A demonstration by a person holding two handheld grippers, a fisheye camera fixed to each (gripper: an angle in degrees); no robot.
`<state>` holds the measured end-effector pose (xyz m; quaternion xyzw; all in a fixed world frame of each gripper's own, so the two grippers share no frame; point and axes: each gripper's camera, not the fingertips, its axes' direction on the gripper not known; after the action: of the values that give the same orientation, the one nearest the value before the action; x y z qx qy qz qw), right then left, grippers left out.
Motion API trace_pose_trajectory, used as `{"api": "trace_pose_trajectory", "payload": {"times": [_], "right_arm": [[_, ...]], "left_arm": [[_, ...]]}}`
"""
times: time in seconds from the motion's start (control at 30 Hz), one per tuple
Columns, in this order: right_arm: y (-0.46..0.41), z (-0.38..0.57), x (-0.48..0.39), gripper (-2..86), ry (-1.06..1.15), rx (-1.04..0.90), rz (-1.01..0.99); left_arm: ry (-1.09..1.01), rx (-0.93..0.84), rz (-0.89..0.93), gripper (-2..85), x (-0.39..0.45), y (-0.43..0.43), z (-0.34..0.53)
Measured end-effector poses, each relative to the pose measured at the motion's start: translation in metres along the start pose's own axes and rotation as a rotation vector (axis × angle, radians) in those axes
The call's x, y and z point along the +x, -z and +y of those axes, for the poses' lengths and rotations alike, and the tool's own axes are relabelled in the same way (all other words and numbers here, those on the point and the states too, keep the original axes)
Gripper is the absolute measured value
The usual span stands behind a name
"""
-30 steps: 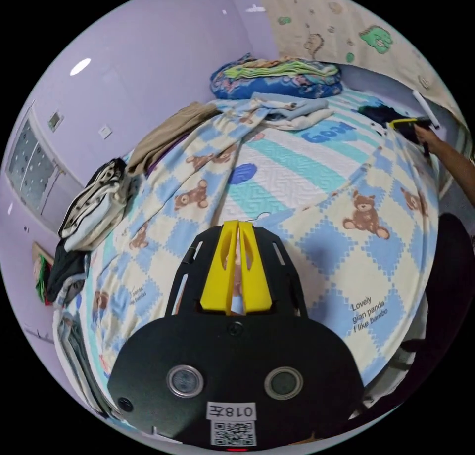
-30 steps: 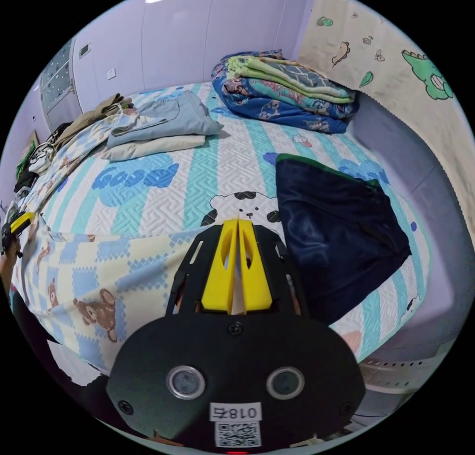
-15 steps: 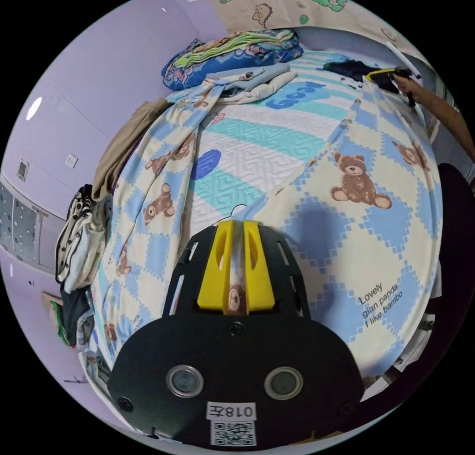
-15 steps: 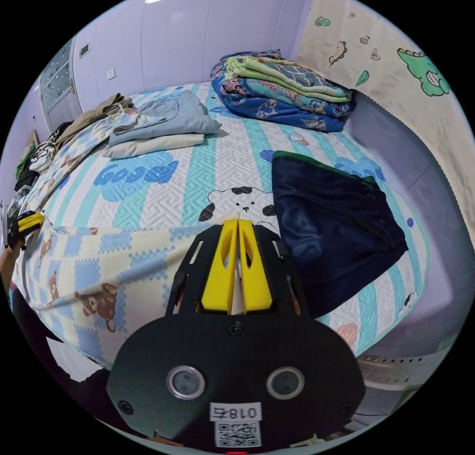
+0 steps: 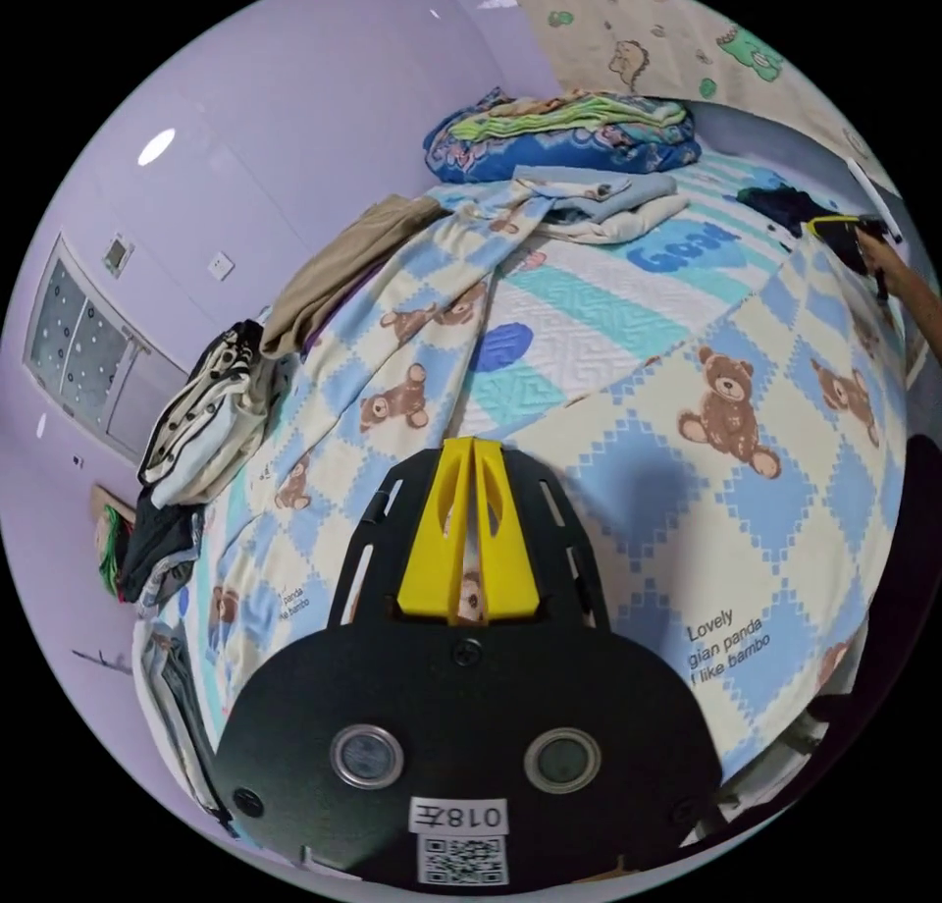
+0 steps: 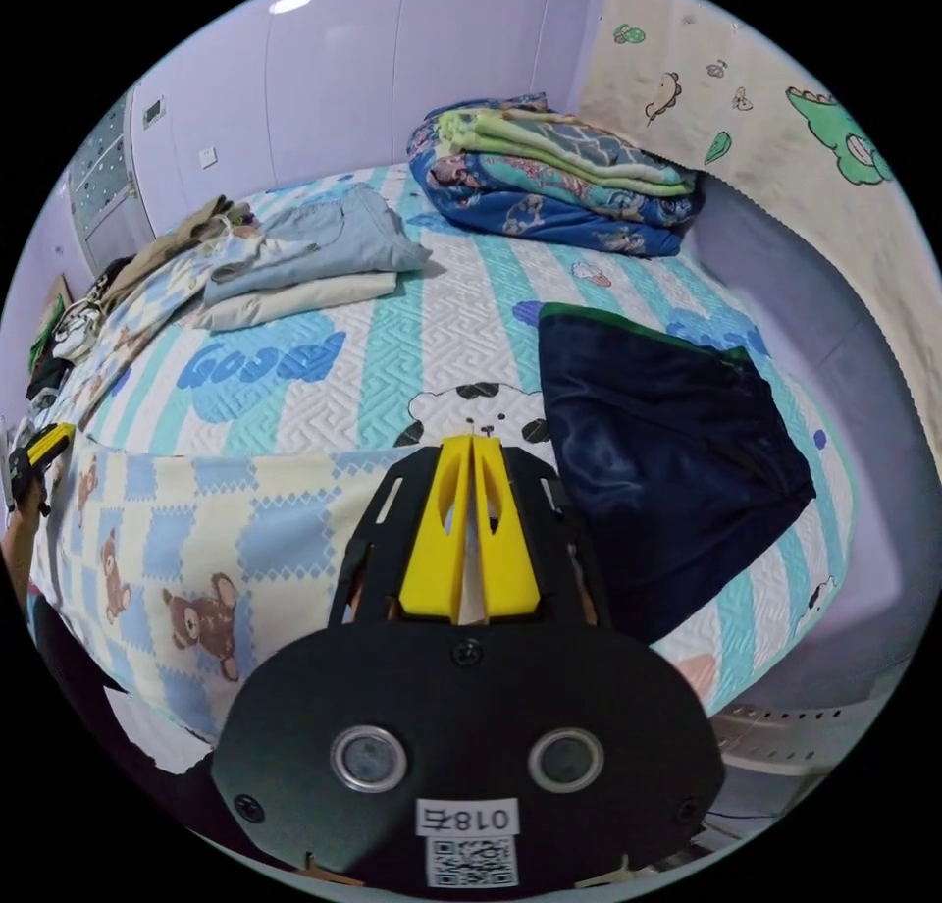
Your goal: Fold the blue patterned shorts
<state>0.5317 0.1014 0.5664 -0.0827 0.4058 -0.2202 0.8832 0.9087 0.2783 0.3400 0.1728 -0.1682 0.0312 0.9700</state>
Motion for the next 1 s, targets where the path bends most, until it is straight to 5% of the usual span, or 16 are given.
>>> {"api": "trace_pose_trajectory", "payload": {"times": [0.23,0.47,0.73,1.0], "right_arm": [[-0.023,-0.013,0.016,7.4,-0.004,-0.187,-0.039],[0.068,0.056,0.103,9.5,-0.254,0.014,-0.254],[0.063,0.138,0.075,10.1,-0.274,-0.093,-0.204],[0.063,0.138,0.052,6.6,-0.387,-0.053,-0.121]], "left_arm": [[-0.057,-0.173,-0.092,1.0,0.005,-0.045,0.041],[0.162,0.047,-0.04,2.0,-0.077,0.037,0.15],[0.554,0.411,0.289,4.0,-0.194,0.162,0.42],[0.85,0.497,0.13,1.8,-0.262,0.257,0.675]]}}
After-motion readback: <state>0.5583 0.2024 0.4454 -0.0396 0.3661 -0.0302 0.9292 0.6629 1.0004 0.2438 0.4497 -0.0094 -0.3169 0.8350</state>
